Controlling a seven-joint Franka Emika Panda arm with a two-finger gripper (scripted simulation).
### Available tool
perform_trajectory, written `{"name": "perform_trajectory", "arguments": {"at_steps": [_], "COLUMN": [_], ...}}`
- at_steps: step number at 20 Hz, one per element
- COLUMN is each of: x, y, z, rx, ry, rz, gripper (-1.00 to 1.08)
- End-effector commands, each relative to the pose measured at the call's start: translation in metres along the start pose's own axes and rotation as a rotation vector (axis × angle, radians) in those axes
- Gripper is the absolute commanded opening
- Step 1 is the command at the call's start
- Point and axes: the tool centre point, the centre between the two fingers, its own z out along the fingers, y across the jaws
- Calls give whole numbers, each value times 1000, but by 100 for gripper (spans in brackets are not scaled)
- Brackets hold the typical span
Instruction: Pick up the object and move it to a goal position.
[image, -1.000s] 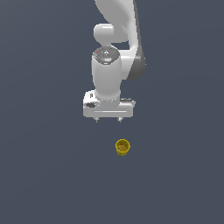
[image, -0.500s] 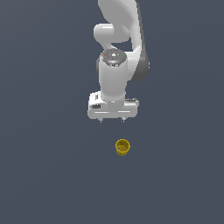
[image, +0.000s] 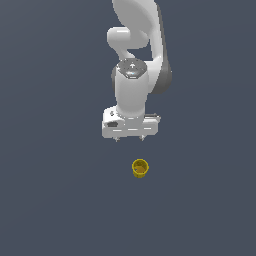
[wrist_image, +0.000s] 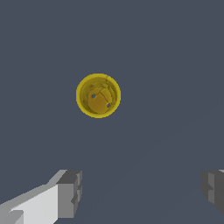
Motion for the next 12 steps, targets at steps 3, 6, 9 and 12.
{"name": "perform_trajectory", "arguments": {"at_steps": [3, 6, 9, 12], "x": [9, 18, 30, 43], "y": [-4, -9, -15, -22], "z": [8, 16, 26, 40], "rx": [0, 0, 2, 5], "ry": [-4, -8, -13, -18], "rz": [-49, -100, -166, -243], "gripper": [100, 100, 100, 100]}}
